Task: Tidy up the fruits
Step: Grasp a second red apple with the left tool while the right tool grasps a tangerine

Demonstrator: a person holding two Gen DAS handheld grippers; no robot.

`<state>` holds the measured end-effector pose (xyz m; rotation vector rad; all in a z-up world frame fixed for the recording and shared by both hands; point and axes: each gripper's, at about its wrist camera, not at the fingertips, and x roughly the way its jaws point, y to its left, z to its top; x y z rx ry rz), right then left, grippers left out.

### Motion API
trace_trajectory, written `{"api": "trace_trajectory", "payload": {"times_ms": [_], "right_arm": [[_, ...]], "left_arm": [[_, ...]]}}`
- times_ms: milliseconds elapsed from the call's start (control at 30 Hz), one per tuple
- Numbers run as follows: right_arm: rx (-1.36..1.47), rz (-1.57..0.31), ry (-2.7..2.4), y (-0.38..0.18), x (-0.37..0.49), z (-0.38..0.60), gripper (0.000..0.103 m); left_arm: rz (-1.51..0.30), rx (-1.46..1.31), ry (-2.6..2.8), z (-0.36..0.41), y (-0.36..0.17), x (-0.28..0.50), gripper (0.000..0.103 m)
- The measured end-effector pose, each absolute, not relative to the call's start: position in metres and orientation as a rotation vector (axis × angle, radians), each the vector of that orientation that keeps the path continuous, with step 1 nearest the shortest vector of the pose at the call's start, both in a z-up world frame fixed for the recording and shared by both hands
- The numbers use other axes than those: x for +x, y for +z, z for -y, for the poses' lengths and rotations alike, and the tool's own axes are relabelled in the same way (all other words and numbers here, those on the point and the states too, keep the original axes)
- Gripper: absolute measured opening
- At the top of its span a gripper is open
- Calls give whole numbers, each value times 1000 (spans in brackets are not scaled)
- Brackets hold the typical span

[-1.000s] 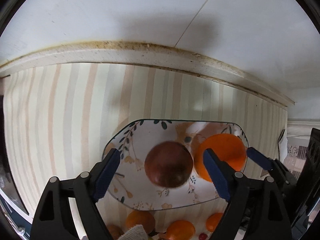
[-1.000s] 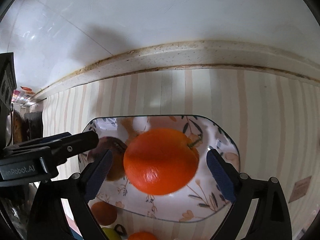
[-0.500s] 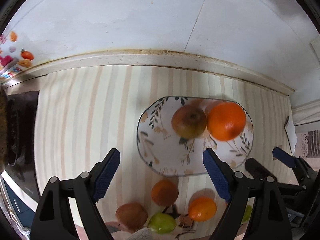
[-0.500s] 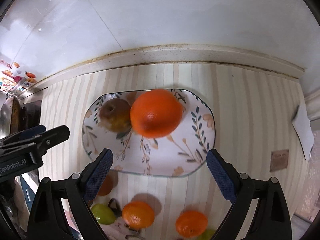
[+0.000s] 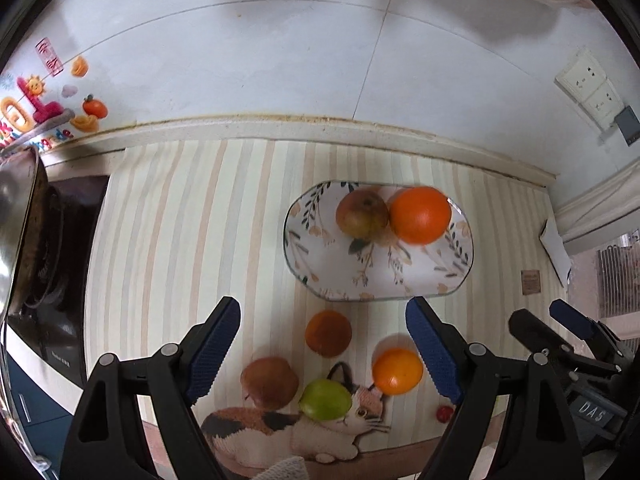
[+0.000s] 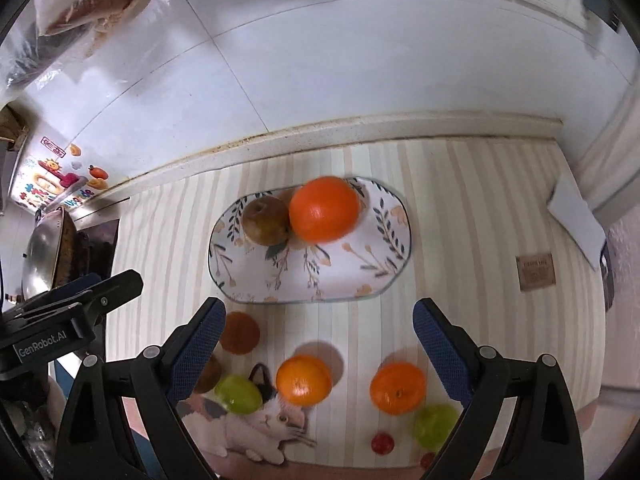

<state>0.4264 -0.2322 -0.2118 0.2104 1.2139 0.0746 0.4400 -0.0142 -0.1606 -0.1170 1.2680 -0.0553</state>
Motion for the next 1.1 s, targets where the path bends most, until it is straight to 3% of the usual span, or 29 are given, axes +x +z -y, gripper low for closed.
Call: {"api": "trace_trajectory", "payload": {"times_ms": [433,700,900,1100], "right_arm": [[344,-1437,-120,-328,380,286,97],[357,-1499,-149,-372,379,294,96],[363,-1519,-145,-386,378,294,86],[357,-1514,-122,-388,378,289,69]], "left_arm": [[-1532,-108,61,-21,-284,392,85],[-1616,-141,30,-21,-325,392,85],[-1609,-194,6,-25,-336,395,69],[-1577,-164,6,-19,-335,392,67]]}}
